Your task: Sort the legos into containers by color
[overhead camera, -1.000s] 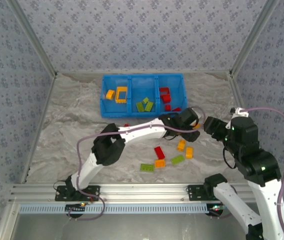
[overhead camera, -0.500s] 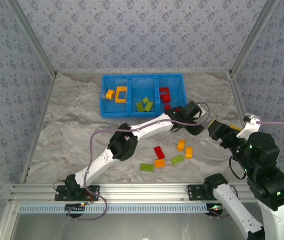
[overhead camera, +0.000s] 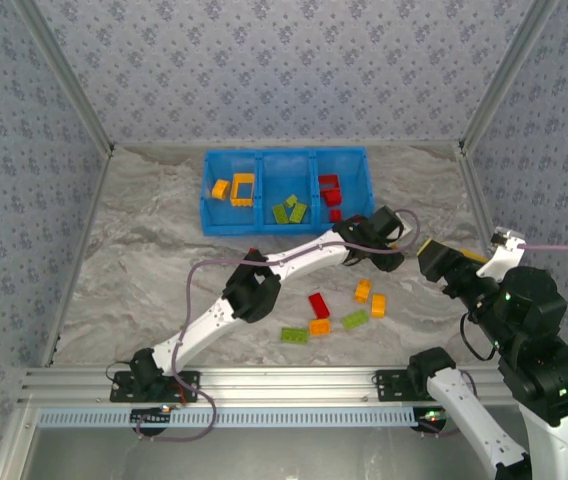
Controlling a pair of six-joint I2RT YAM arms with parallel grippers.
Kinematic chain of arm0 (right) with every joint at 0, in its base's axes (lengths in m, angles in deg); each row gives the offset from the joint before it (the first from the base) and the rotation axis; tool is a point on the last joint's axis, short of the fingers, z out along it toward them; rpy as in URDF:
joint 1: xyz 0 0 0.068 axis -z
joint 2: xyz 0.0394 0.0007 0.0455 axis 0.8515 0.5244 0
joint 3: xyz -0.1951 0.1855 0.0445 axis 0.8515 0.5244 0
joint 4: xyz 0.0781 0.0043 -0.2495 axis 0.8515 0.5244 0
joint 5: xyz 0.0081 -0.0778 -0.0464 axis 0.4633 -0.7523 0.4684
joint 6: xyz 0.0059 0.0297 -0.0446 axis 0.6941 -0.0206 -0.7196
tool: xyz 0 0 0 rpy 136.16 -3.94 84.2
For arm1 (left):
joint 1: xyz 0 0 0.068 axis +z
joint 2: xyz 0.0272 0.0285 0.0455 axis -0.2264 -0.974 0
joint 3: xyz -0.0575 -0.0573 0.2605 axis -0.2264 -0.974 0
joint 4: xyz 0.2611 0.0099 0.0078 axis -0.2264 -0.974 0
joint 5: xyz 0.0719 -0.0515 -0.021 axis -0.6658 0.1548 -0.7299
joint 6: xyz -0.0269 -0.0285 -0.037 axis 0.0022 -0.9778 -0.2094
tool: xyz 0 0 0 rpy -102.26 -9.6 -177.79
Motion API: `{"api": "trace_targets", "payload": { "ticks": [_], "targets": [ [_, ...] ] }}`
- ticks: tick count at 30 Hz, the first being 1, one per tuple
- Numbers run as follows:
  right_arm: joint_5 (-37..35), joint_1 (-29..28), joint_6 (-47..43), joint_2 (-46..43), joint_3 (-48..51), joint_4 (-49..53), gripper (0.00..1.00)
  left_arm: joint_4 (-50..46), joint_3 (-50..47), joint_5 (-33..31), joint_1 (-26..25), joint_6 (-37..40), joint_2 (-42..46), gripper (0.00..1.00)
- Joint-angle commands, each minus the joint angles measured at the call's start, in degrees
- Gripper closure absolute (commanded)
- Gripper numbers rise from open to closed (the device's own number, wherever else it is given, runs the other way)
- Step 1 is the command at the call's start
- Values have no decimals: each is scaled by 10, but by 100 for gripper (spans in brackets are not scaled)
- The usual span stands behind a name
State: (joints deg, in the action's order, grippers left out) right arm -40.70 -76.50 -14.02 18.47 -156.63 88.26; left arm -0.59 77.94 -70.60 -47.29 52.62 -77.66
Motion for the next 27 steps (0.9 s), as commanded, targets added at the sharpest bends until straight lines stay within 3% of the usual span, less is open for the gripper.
{"api": "trace_targets", "payload": {
  "ticks": [1,3,6,11,21,27],
  "targets": [
    [6,-2,11,0,8,-11,18,-24,19,-2,-5,8,-14,49],
    [6,-2,13,0,13,-14,19,-29,19,-9,-9,14,-9,64],
    [6,-1,13,1,15,-18,19,-26,4,-25,-17,20,14,73],
    [4,-2,7,11,3,-6,19,25,-86,-41,-21,-3,108,74],
    [47,-2,-29,55,-21,-13,20,105,-375,-58,-13,-87,390,73],
    [133,-4,-45,110,8,-80,20,79,-582,-88,54,-170,588,72]
  ]
}}
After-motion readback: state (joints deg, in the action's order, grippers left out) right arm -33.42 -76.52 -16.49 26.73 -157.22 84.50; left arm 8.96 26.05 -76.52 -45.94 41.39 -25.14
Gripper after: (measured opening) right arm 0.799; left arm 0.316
